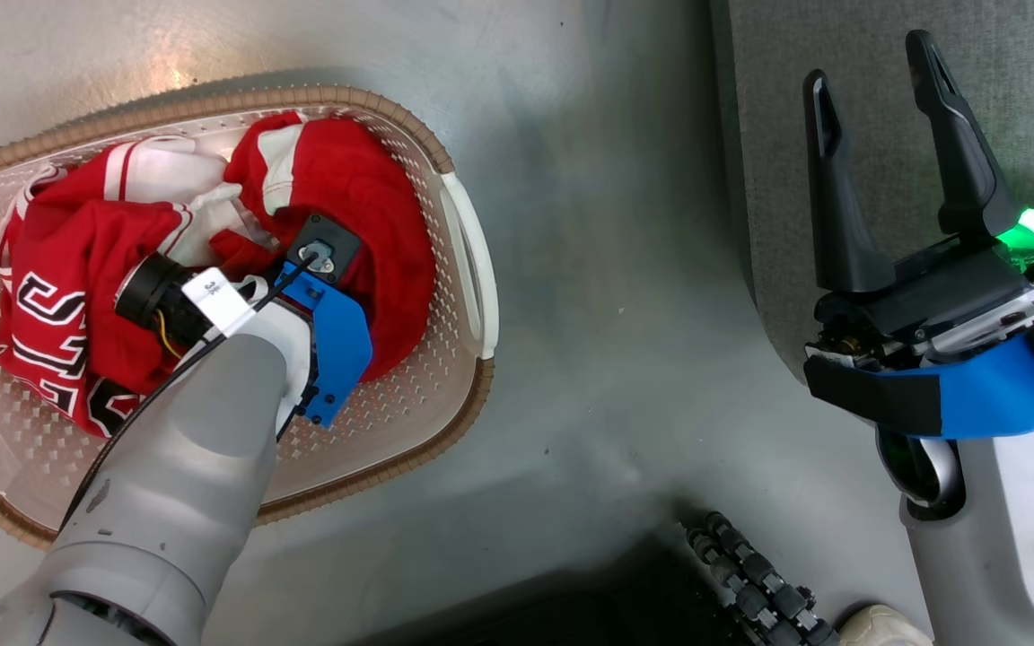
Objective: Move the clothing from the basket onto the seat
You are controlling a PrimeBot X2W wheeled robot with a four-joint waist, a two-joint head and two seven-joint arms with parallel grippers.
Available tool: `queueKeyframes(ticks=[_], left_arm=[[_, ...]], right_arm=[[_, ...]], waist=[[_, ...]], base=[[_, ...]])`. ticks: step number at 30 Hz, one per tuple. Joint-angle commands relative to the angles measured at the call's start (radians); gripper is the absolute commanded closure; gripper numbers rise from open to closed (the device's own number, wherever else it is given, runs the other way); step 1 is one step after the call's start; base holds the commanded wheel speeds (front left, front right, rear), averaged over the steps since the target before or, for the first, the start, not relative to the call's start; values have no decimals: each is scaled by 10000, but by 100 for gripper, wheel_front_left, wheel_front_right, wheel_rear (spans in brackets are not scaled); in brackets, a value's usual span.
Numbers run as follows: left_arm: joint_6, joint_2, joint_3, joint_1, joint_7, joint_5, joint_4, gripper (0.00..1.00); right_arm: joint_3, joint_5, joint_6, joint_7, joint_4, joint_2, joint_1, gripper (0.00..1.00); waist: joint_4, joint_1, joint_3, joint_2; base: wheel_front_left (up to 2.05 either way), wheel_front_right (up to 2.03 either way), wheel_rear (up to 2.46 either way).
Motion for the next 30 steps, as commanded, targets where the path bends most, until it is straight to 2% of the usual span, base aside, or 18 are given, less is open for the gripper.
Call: queueKeyframes(ticks=[1,2,3,4,5,16,22,30], left_arm=[[-53,-27,-145,-161,106,44,21,0],[-57,-42,-217,-170,146,87,19,0],[-59,-47,-264,-201,91,67,19,45],[-61,-52,-295,-226,21,34,21,78],[-64,-83,-330,-207,-25,-10,20,100],[-70,-322,-746,208,-976,-762,-164,100],[-71,-485,-904,539,-1653,-1254,-372,100],[-71,-628,-911,1016,-3054,-2105,-635,100]], right_arm=[[3,1,5,-38,-77,11,-157,0],[-3,14,5,-38,-83,-5,-163,0],[-7,25,5,-38,-83,-15,-176,0],[-13,31,5,-38,-81,-21,-188,0],[-11,34,5,-38,-68,-23,-197,0],[2,-13,5,-38,80,-72,-164,0],[39,-92,5,-38,188,-204,27,0],[146,-158,5,-38,423,-389,407,0]], waist=[[-17,-1,78,-1],[-16,-1,100,-1],[-13,-1,119,-1],[-9,-1,131,-1],[-5,-1,135,-1],[283,-1,-507,-1],[664,-1,-1244,-1],[1305,-1,-2837,-1]], base=[[0,0,0],[0,0,0],[0,0,0],[0,0,0],[0,0,0],[0,0,0],[0,0,0],[0,0,0]])
